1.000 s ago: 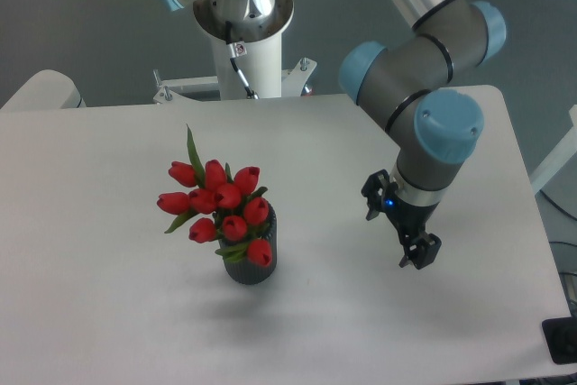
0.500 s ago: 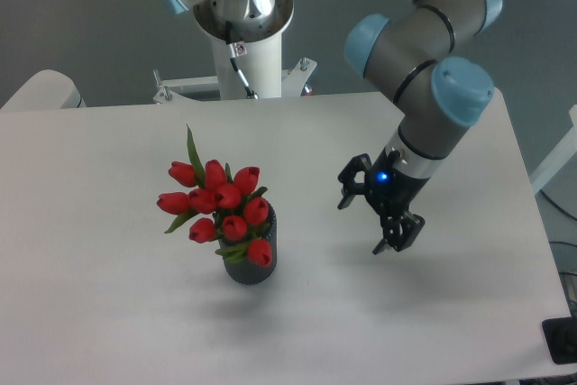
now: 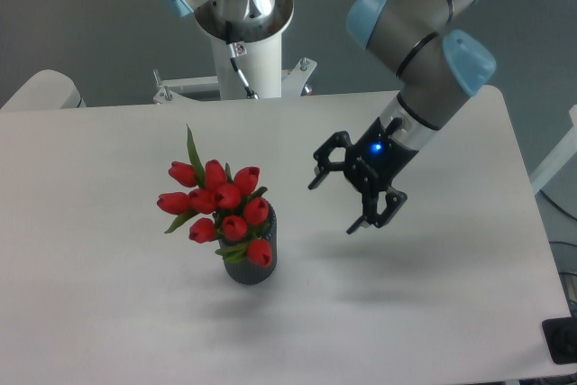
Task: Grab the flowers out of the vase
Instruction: 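Move the open gripper toward the tulip stems above the vase rim, then position the gripper around the tulip stems and close on them, then tilt the gripped tulips and lift them upward out of the vase, then carry the tulip bunch up and away from the dark vase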
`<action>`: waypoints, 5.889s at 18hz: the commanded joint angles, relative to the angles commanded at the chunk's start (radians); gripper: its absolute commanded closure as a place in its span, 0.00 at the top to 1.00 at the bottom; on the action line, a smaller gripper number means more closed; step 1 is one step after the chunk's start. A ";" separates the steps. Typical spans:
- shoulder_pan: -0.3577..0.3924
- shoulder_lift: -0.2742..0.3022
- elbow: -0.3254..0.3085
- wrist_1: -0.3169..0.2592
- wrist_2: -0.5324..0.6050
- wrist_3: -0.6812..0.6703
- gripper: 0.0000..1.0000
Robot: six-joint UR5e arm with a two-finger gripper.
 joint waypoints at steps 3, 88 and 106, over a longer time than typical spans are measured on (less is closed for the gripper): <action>-0.002 0.012 -0.048 -0.015 -0.057 -0.064 1.00; -0.075 0.032 -0.174 0.161 -0.558 -0.127 0.00; -0.071 0.085 0.084 0.158 -0.652 -0.627 0.00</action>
